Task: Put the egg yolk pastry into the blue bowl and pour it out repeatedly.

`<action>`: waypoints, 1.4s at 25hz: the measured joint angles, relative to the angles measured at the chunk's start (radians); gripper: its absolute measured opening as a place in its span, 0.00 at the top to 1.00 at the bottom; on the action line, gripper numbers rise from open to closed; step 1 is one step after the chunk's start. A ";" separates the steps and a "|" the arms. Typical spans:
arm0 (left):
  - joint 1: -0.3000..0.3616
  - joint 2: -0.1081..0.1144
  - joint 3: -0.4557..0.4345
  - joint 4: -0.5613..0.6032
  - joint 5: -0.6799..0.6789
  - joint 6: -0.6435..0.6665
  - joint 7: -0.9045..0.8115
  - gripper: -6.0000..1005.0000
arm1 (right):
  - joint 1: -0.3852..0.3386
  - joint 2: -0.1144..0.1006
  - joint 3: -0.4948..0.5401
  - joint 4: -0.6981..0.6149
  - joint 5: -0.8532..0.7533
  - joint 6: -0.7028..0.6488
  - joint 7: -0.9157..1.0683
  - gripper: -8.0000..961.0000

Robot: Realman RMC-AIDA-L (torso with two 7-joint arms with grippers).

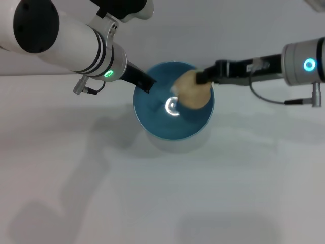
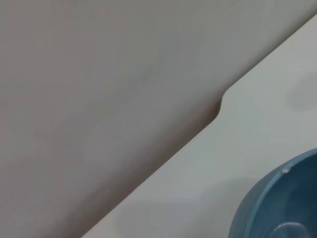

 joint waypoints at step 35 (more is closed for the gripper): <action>0.071 0.001 0.000 0.009 -0.002 0.164 0.010 0.99 | -0.222 0.011 0.139 -0.242 -0.038 -0.130 -0.168 0.77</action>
